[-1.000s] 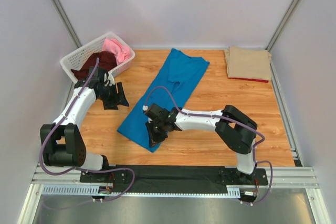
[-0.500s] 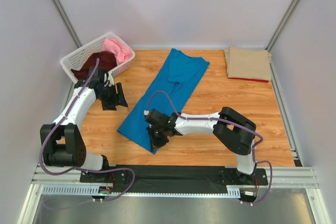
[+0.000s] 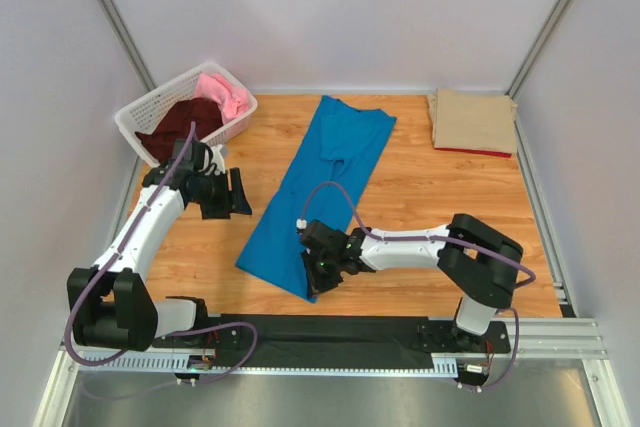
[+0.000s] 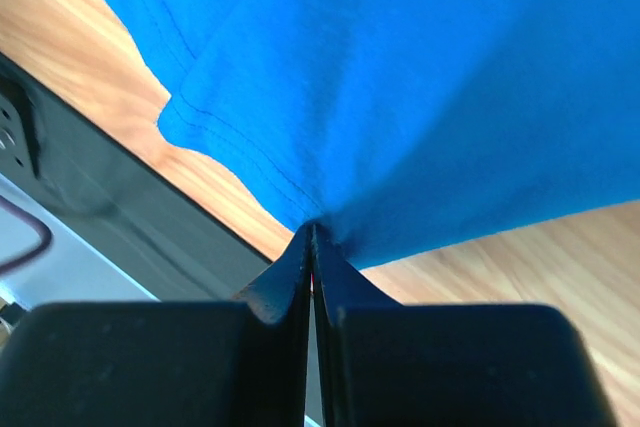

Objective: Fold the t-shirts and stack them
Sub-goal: Fold the tshirt

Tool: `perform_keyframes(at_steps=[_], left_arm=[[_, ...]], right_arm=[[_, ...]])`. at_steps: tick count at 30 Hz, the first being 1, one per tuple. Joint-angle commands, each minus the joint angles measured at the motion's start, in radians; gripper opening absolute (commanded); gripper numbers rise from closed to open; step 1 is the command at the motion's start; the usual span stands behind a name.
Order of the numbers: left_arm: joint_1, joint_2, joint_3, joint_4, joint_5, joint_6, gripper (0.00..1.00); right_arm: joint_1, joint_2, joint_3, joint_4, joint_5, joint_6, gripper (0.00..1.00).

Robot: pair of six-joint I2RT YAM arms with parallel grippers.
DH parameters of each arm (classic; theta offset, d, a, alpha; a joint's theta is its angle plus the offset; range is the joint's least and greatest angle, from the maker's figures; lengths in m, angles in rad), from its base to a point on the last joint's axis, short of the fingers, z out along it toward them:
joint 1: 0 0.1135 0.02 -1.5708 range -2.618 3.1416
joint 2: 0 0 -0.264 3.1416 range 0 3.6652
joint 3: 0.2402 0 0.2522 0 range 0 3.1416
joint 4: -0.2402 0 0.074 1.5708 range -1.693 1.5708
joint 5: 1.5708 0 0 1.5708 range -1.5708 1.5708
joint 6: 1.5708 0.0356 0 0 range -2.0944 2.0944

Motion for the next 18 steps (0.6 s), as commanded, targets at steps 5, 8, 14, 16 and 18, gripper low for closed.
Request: perform_keyframes(at_steps=[5,8,14,16,18], left_arm=[[-0.252,-0.084,-0.136,0.037,-0.04,-0.104,0.67],[-0.34,-0.078,-0.133,0.026,-0.09,-0.162,0.67],[-0.473,-0.077,-0.228,0.105,-0.171,-0.268,0.66],[-0.505,-0.066,-0.268,0.144,-0.134,-0.287,0.66],[-0.543,-0.046,-0.289,0.204,-0.088,-0.31,0.66]], right_arm=[[0.013,-0.143,-0.249,-0.124,0.071,-0.003,0.01],[0.012,-0.22,-0.33,-0.177,0.102,0.0,0.01],[0.012,-0.422,-0.393,-0.25,0.124,0.016,0.02],[0.012,-0.459,-0.393,-0.261,0.124,0.02,0.01],[0.012,-0.474,-0.39,-0.272,0.125,0.023,0.02]])
